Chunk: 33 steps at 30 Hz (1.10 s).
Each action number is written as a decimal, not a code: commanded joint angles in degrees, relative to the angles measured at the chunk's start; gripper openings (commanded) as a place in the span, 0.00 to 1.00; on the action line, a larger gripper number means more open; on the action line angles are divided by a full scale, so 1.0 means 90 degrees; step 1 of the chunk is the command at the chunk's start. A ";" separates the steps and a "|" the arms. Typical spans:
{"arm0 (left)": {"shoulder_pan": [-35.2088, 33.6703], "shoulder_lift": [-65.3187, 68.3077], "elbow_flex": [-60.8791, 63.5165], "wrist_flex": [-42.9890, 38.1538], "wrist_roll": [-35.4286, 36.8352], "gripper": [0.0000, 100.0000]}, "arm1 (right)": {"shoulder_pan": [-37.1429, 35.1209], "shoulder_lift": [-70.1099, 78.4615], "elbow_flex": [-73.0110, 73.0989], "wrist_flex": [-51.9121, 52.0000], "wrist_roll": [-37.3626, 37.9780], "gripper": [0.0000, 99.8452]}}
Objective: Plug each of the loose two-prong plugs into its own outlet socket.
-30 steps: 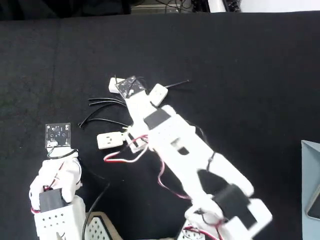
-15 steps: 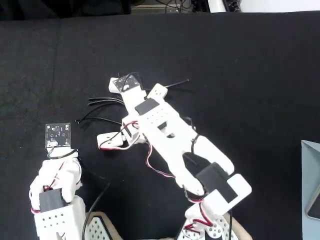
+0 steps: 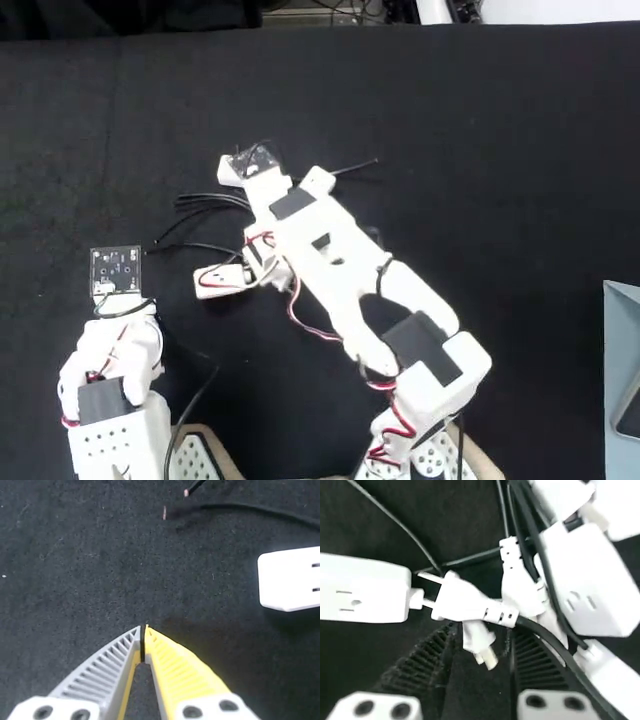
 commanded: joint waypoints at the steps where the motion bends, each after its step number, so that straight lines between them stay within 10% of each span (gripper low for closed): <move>1: -0.0054 -0.0049 0.0063 -0.0117 -0.0029 0.03 | 0.0029 0.0073 -0.0357 0.0010 0.0059 0.15; 26: -0.0054 -0.0049 0.0073 -0.0107 -0.0029 0.03 | -0.0283 0.0562 -0.1607 0.2755 0.0059 0.01; 33: -0.0054 -0.0049 0.0073 -0.0107 -0.0029 0.03 | -0.0498 0.0620 -0.0435 0.1895 0.0342 0.02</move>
